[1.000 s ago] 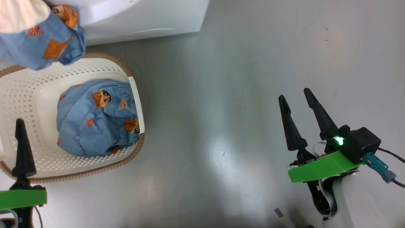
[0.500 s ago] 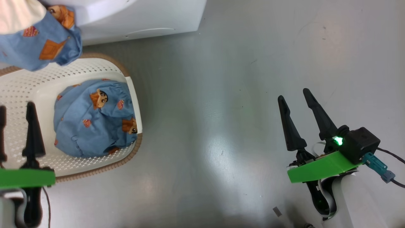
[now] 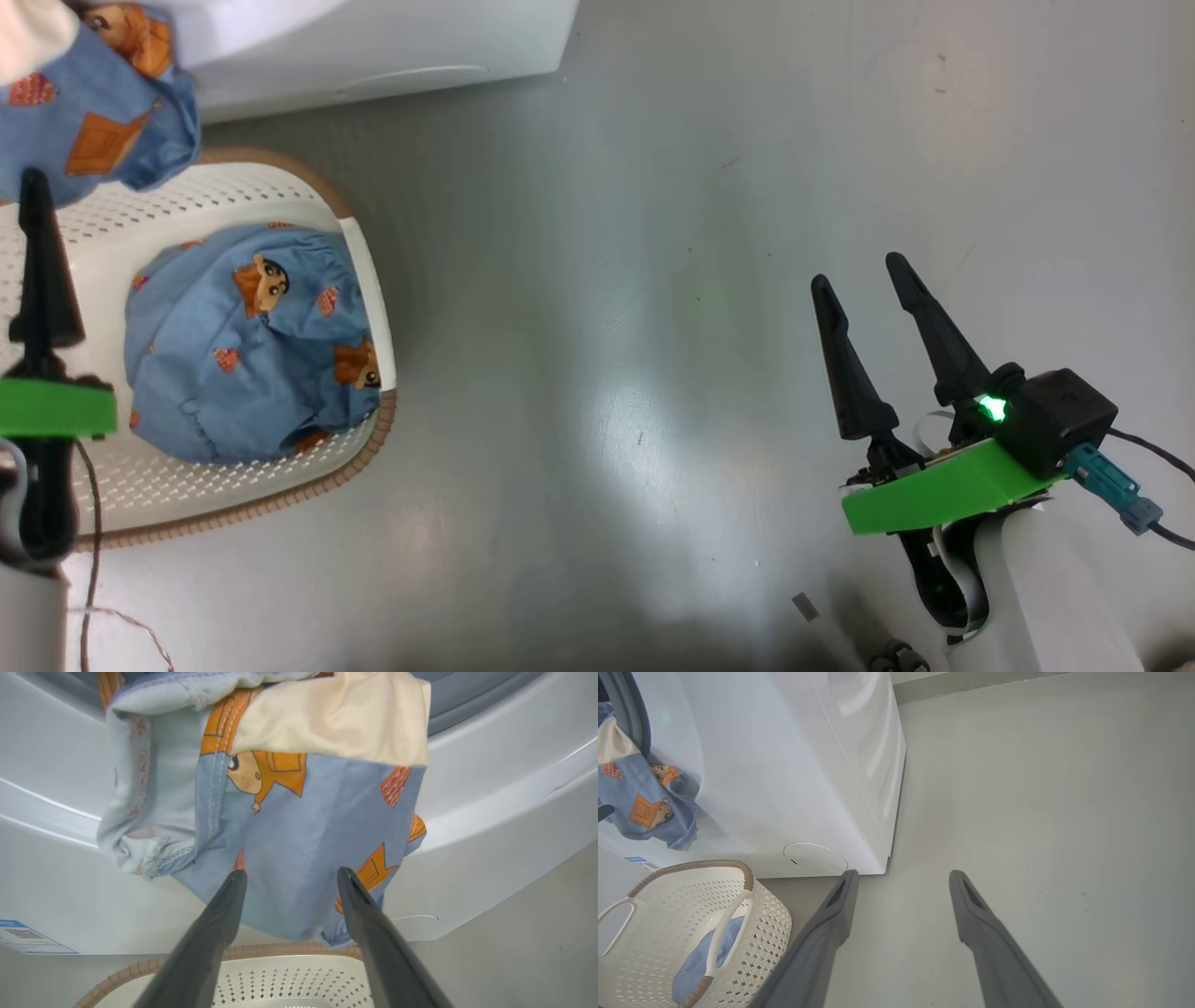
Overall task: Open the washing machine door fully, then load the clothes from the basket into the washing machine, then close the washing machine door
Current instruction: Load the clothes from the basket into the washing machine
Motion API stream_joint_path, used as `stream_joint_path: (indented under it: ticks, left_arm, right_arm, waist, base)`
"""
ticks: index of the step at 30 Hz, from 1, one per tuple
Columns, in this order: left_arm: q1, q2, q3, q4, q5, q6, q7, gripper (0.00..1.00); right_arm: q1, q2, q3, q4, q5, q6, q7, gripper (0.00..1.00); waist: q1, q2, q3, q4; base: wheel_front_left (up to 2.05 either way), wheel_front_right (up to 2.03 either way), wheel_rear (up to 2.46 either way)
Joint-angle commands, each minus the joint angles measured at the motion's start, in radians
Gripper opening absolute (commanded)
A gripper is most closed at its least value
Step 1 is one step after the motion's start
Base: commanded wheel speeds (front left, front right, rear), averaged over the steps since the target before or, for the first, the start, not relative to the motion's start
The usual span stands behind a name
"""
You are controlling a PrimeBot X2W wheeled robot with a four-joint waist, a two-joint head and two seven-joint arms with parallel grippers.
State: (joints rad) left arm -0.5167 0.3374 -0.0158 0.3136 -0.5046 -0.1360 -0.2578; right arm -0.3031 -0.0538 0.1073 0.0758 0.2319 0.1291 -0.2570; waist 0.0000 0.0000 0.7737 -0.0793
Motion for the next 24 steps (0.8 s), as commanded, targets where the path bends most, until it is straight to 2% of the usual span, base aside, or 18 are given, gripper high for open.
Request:
stream_joint_path:
  ticks: [1,8,19,20,22,24]
  left_arm:
    - [-0.005,0.045,0.025,-0.007,-0.010,0.005,-0.004,1.00]
    - [-0.082,0.077,-0.041,0.059,-0.036,0.005,-0.004,1.00]
    - [-0.225,0.121,-0.075,0.191,-0.142,0.005,-0.004,1.00]
    - [-0.231,0.130,-0.080,0.193,-0.142,0.005,-0.004,0.85]
    - [-0.236,0.139,-0.083,0.186,-0.135,0.005,-0.004,0.00]
    - [-0.221,0.139,-0.069,0.173,-0.125,0.005,-0.004,0.00]
  right_arm:
    - [0.017,0.004,0.024,-0.022,0.006,0.002,-0.005,1.00]
    - [0.018,0.004,0.025,-0.024,0.010,0.002,-0.005,1.00]
    - [0.016,0.004,0.023,-0.028,0.024,0.002,-0.005,1.00]
    - [0.016,0.004,0.023,-0.027,0.025,0.002,-0.005,1.00]
    - [0.015,0.004,0.020,-0.025,0.028,0.002,-0.005,1.00]
    - [0.014,0.004,0.016,-0.020,0.029,0.002,-0.005,1.00]
  waist:
    - [0.0000,0.0000,0.005,-0.003]
    - [0.0000,0.0000,0.024,-0.013]
    - [0.0000,0.0000,0.047,-0.026]
    - [0.0000,0.0000,0.047,-0.026]
    - [0.0000,0.0000,0.045,-0.023]
    - [0.0000,0.0000,0.035,-0.017]
  base:
    - [0.00,0.00,0.00]
    - [0.00,0.00,0.00]
    - [0.00,0.00,0.00]
    - [0.00,0.00,0.00]
    - [0.00,0.00,0.00]
    - [0.00,0.00,0.00]
